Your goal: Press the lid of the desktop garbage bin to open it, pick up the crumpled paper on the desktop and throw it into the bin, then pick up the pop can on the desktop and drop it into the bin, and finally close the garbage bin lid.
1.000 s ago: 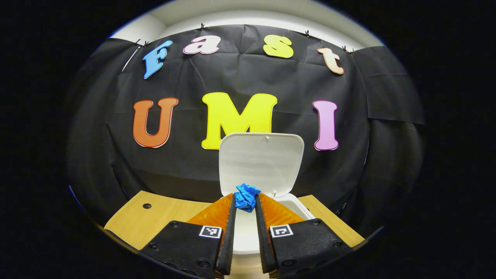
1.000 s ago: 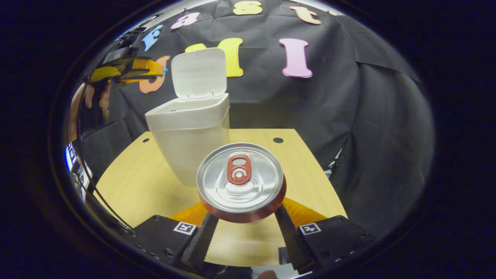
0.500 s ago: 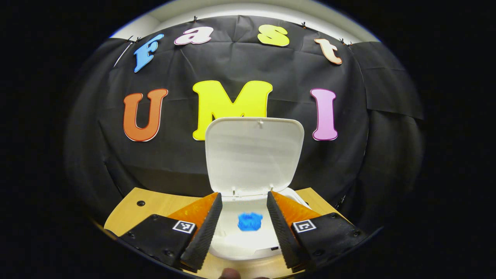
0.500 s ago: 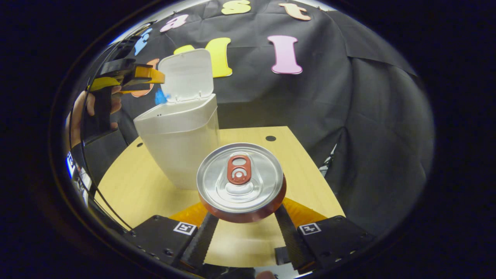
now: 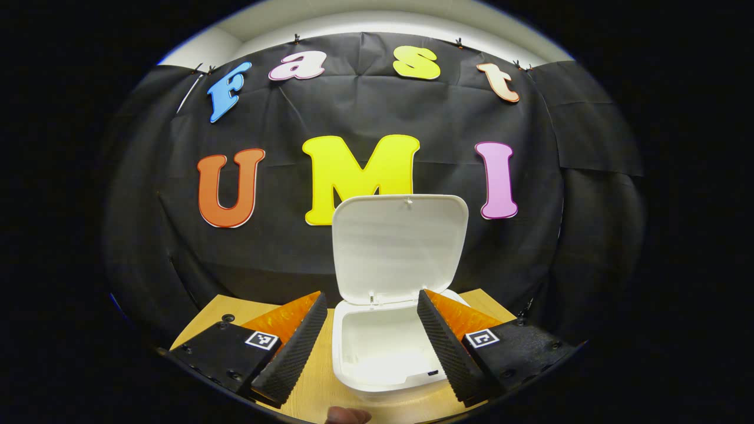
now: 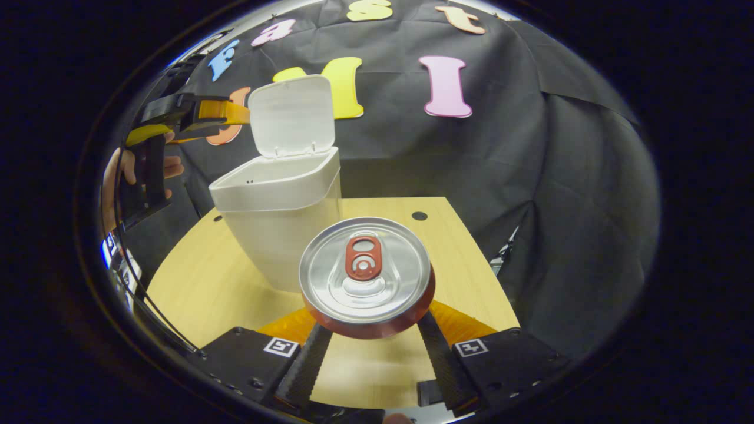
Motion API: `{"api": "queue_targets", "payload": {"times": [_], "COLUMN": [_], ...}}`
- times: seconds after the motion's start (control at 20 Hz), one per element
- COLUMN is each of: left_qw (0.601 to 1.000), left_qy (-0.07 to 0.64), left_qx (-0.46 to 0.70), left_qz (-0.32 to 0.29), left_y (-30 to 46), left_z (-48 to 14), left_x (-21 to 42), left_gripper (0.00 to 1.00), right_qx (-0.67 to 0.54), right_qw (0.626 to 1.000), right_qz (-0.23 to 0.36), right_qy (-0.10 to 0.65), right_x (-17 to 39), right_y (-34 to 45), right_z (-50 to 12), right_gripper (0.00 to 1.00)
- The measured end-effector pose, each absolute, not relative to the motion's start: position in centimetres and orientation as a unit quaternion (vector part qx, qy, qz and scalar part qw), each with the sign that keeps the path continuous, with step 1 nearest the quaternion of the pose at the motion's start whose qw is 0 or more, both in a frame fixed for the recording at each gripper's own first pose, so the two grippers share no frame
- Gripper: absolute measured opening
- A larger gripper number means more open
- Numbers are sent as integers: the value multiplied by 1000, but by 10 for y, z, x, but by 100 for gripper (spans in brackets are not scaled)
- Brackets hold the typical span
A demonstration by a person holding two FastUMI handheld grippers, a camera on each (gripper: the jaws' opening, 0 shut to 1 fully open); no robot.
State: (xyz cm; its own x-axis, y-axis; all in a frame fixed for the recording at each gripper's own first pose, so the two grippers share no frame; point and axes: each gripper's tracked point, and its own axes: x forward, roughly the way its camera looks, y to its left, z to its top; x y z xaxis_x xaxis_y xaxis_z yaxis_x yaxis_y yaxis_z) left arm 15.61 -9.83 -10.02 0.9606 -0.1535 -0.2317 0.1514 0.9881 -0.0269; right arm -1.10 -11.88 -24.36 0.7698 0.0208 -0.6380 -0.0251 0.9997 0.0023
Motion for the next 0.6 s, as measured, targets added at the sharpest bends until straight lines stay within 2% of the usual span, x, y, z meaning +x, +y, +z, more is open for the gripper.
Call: {"api": "queue_targets", "payload": {"times": [0.6], "left_qw": [993], "left_qy": [113], "left_qx": [-13], "left_qz": [-9], "left_y": [-30], "left_z": [-94], "left_x": [98], "left_gripper": [99], "right_qx": [1], "right_qw": [952], "right_qz": [77], "right_qy": [295], "right_x": [47], "right_y": [-55], "right_z": [-150], "right_gripper": [81]}}
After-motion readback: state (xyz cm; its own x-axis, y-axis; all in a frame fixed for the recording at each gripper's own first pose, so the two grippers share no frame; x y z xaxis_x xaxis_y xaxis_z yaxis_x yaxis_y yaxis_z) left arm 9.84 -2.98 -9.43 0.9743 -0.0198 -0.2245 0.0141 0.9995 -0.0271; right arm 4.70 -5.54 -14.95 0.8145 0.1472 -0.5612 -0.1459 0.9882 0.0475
